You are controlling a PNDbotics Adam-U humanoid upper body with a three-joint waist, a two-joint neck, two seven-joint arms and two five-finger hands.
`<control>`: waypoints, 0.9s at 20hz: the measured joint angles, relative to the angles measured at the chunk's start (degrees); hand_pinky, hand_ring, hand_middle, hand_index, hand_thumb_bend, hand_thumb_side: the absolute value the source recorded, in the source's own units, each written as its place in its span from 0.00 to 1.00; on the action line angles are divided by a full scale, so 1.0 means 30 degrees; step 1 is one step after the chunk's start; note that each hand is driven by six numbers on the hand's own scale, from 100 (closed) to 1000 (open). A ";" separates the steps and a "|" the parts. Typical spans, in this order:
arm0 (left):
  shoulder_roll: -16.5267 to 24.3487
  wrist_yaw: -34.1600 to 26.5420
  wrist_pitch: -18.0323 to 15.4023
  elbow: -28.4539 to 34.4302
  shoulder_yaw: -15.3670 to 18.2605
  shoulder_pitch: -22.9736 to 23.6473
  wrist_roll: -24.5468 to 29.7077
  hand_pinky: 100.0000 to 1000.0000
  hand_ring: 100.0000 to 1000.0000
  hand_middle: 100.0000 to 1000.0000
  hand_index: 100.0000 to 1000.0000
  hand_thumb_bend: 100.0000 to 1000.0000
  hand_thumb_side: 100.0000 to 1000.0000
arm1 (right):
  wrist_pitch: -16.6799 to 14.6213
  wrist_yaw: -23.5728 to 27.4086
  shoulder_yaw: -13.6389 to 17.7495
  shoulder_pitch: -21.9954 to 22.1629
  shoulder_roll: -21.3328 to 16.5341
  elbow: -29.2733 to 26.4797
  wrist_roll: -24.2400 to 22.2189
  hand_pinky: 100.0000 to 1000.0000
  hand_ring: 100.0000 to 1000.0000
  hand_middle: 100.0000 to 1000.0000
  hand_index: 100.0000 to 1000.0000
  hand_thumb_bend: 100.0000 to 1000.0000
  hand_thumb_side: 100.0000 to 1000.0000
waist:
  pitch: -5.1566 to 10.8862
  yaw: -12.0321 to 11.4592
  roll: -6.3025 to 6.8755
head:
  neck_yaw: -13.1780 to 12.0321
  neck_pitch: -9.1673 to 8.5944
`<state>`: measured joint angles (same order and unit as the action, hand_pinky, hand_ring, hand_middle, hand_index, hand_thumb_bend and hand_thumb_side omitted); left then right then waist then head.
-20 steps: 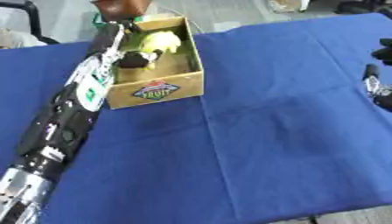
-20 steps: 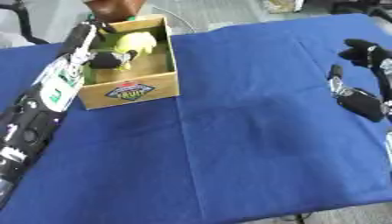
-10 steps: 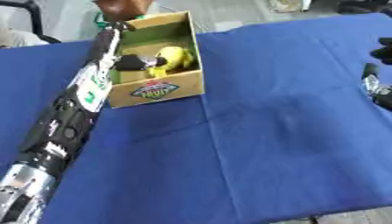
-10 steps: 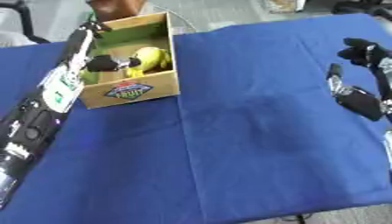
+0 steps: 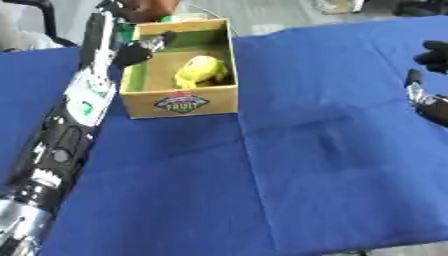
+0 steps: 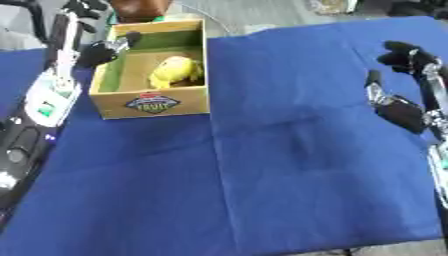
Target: Pick up objects on the table and place them in the box.
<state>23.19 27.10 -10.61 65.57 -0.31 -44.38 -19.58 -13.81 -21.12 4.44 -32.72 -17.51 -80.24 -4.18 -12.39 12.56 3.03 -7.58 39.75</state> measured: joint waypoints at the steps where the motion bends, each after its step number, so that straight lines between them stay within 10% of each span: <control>1: 0.0119 -0.0305 -0.0309 0.0504 -0.0027 0.0436 -0.0143 0.57 0.68 0.72 0.69 0.72 0.49 | 0.0026 0.0000 0.0052 0.0003 -0.0014 -0.0012 0.0030 0.82 0.77 0.65 0.86 0.00 0.16 | -0.0005 -0.0115 0.0003 | 0.0076 -0.0020; 10: 0.0748 -0.3298 -0.1559 0.5305 0.0161 0.4988 -0.0362 0.55 0.65 0.69 0.67 0.69 0.47 | 0.0150 0.0000 0.0291 0.0011 -0.0156 -0.0263 0.0309 0.82 0.77 0.65 0.86 0.00 0.17 | -0.0141 -0.0945 -0.0016 | 0.0552 -0.0034; 18: 0.0751 -0.5828 0.0321 0.8937 0.1115 0.7125 0.0488 0.50 0.58 0.64 0.67 0.65 0.44 | 0.0240 0.0000 0.0522 -0.0008 -0.0337 -0.0365 0.0531 0.82 0.77 0.65 0.86 0.00 0.17 | -0.0486 -0.1958 -0.0066 | 0.0936 -0.0210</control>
<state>25.45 9.61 -9.64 92.38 3.04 -23.00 -18.12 -13.09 -21.12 6.00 -32.74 -18.52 -81.34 -2.59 -13.85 6.69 2.83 -4.77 39.12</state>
